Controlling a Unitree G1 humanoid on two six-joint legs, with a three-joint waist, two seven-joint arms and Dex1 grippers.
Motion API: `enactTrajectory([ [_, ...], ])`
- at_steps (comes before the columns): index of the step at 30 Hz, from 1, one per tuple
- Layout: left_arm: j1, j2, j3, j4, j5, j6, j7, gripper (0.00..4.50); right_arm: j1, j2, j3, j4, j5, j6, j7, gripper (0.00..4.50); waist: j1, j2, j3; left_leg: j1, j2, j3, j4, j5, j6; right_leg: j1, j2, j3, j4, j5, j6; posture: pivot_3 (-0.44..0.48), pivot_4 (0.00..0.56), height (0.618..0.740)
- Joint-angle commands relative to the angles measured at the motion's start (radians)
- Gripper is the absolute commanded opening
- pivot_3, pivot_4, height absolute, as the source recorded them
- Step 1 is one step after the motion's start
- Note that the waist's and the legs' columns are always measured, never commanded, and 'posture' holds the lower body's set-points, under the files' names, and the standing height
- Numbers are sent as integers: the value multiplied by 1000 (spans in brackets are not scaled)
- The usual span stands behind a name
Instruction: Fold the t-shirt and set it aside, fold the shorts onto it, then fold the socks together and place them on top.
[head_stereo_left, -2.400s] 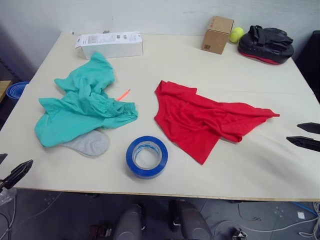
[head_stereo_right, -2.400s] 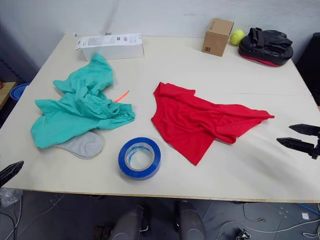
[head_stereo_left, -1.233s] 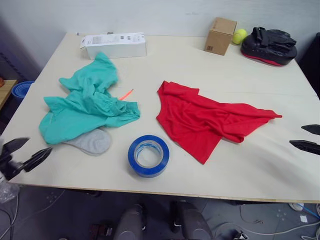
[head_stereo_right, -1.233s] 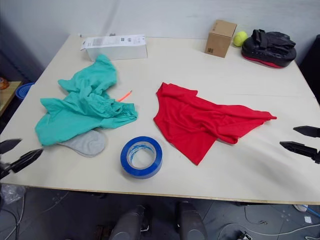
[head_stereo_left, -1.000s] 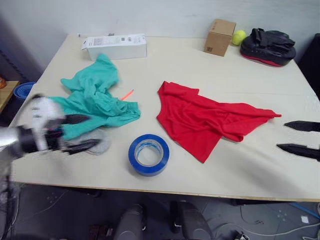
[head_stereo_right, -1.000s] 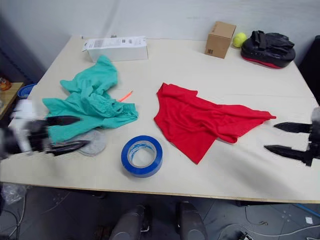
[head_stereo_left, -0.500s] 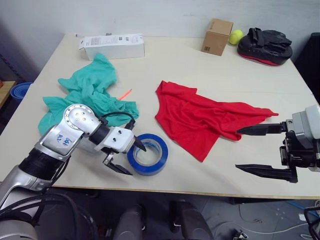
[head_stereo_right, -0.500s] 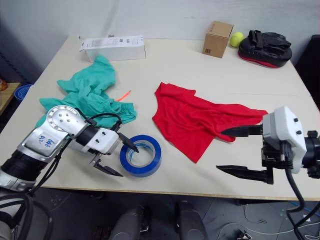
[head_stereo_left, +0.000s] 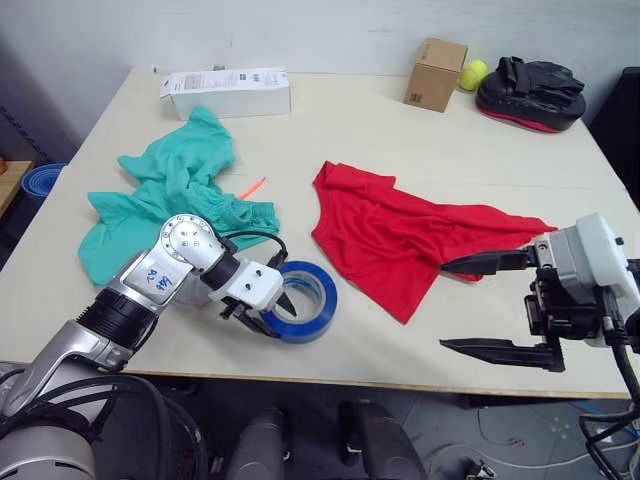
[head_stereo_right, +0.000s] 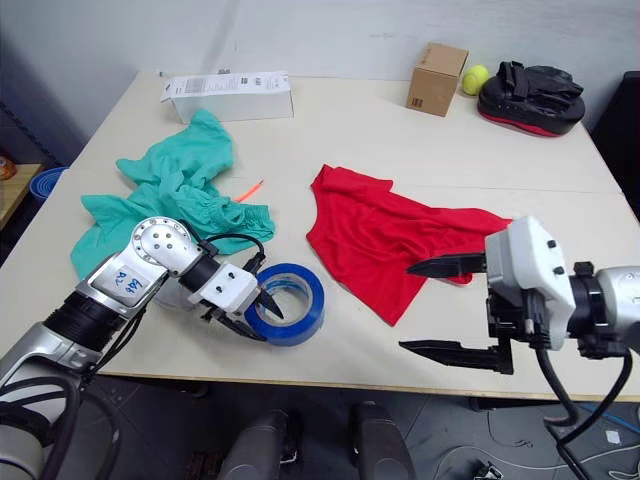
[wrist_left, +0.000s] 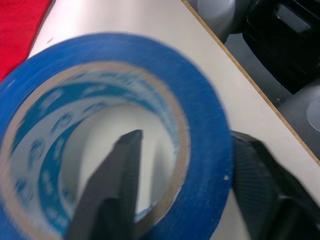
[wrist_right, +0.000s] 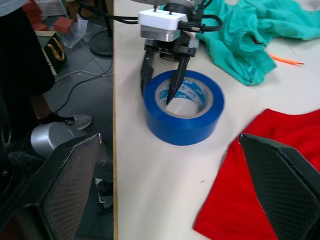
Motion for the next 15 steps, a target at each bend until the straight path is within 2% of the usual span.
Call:
enactTrajectory([
  [1,41,19,61,-41,-48,63,-61,1254,-56,7,56,12,2,-33,12,4500,-2,0,0,0,0,0,0,0,0,0,0,0,0,0,0,0,150,740],
  [6,185,81,266,-223,-155,263,104,1254,-213,55,205,83,-6,-55,37,4500,-10,-1,0,1,1,0,0,0,0,-1,0,0,2,0,-1,0,150,740],
  [8,300,96,431,-345,-191,376,269,1253,-292,96,292,135,-42,-77,77,4500,-10,-2,1,1,1,0,0,0,-1,-1,0,0,3,-1,-1,0,150,740],
  [10,406,74,621,-470,-201,473,460,1250,-363,142,375,188,-80,-100,125,4500,-11,-4,3,1,1,0,0,0,-1,-2,0,0,4,-1,-1,0,150,740],
  [13,497,32,849,-646,-247,679,671,1250,-444,208,471,259,-140,-140,193,4500,-4,-7,4,0,1,-1,0,0,-1,-2,-1,-1,4,-1,-1,0,150,740],
  [15,550,11,980,-729,-231,820,802,1250,-505,258,529,317,-180,-167,238,4500,-1,-7,4,0,1,-1,0,1,-1,-2,-1,-1,4,-1,-1,0,150,740],
])
